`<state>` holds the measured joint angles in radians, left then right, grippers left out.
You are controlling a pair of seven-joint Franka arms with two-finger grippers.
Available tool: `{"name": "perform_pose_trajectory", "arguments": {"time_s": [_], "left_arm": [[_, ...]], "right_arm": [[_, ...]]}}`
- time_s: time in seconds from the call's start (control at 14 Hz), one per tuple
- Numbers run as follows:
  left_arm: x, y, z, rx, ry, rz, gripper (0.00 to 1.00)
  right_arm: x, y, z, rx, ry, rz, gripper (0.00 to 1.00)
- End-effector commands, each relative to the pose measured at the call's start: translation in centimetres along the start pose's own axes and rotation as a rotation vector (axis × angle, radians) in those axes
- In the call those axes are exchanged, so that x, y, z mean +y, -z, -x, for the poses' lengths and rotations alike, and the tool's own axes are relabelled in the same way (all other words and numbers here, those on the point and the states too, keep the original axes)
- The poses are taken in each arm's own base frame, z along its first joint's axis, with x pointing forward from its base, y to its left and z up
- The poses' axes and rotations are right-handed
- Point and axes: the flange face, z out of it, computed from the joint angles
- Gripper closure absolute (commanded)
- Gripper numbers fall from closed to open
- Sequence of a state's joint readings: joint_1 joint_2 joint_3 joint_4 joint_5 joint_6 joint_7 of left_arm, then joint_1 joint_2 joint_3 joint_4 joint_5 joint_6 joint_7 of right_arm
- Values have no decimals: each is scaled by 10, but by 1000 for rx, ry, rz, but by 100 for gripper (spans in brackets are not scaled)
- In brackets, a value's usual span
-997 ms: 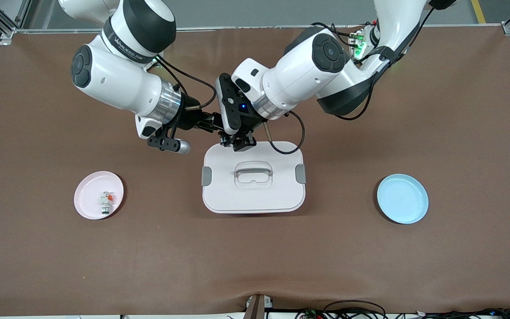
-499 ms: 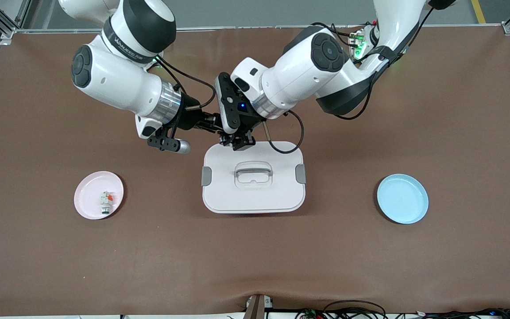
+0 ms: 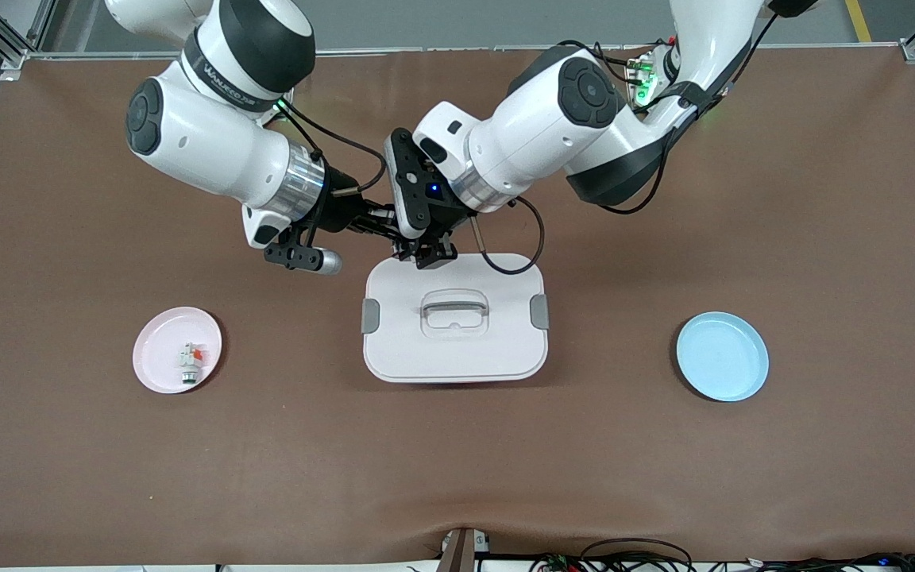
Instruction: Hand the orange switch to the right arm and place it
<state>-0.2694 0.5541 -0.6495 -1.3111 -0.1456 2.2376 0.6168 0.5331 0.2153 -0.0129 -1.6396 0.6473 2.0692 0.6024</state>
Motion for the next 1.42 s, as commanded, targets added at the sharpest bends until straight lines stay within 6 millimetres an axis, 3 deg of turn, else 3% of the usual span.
{"name": "perform_pose_trajectory", "arguments": {"time_s": [0.0, 1.0, 1.07, 1.14, 1.35], "left_arm": [[3, 0, -4, -2, 8, -14, 100], [3, -1, -3, -2, 15, -12, 100], [2, 0, -3, -1, 46, -12, 38], [4, 0, -3, -3, 101, -14, 0], [8, -1, -5, -5, 141, -10, 0]], "right_arm": [[-3, 5, 2, -2, -40, -3, 100], [-3, 4, 1, -1, -42, -3, 100], [-3, 4, 1, -1, -41, -3, 100], [-3, 4, 1, -1, -41, -3, 100], [-3, 5, 1, 1, -41, -4, 100]]}}
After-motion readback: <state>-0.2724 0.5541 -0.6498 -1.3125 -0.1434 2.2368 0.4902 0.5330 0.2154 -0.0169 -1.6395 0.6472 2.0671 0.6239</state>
